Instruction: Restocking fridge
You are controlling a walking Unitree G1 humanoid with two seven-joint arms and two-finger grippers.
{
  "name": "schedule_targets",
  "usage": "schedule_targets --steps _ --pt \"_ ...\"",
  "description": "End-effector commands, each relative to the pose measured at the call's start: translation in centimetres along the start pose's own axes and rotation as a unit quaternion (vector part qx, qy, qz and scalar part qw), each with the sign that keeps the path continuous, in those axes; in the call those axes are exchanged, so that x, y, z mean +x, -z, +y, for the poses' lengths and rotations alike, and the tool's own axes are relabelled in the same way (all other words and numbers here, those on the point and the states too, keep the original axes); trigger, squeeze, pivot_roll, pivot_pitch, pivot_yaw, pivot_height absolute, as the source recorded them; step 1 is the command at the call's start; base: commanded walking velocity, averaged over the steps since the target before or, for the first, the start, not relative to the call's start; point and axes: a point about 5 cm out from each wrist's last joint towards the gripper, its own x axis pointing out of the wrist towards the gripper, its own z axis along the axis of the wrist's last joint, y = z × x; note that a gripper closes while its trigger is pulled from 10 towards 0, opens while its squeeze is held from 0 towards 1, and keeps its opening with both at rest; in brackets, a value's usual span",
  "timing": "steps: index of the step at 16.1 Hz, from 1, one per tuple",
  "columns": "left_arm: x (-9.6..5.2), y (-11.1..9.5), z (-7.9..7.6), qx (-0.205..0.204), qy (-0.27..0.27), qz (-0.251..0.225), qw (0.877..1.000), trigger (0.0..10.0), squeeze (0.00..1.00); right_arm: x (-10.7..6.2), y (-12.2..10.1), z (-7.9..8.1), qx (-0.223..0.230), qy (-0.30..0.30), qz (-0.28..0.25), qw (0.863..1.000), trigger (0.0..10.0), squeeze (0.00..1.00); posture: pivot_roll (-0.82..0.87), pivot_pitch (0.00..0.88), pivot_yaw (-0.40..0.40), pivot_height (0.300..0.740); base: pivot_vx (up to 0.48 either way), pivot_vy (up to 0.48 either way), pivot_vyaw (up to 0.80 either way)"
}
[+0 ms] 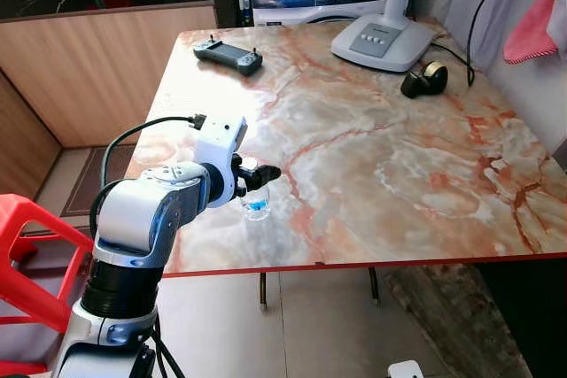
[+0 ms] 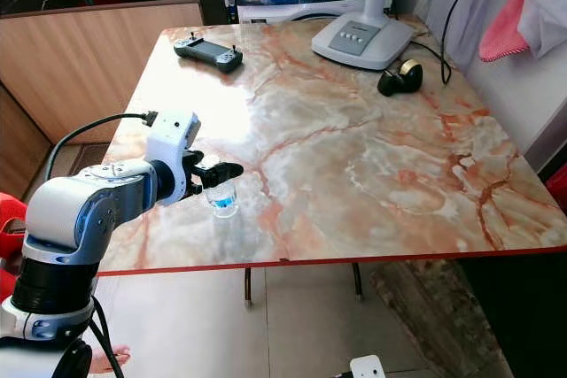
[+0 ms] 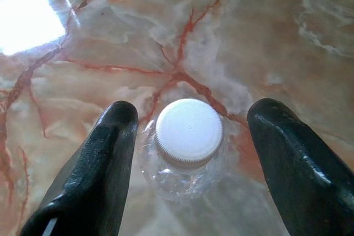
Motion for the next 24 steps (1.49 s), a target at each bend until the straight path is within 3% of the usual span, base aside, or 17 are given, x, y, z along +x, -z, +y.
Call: schedule_targets --steps 1,18,24 --pt "-0.4 -0.3 -0.2 0.011 0.002 -0.004 1.000 10.0 0.00 -0.1 0.6 0.3 0.002 -0.004 0.009 1.000 10.0 0.00 0.00 0.066 0.064 0.740 0.000 0.000 0.00" --pt "-0.2 0.1 0.0 0.004 -0.006 -0.001 1.000 10.0 0.00 -0.1 0.6 0.3 -0.002 -0.005 0.010 1.000 10.0 0.00 0.01 0.063 0.059 0.740 0.000 0.000 0.00" --pt "0.5 0.3 1.0 0.008 -0.021 -0.007 1.000 10.0 0.00 -0.1 0.6 0.2 -0.004 -0.005 0.010 1.000 10.0 0.00 0.00 0.059 0.056 0.740 0.000 0.000 0.00"
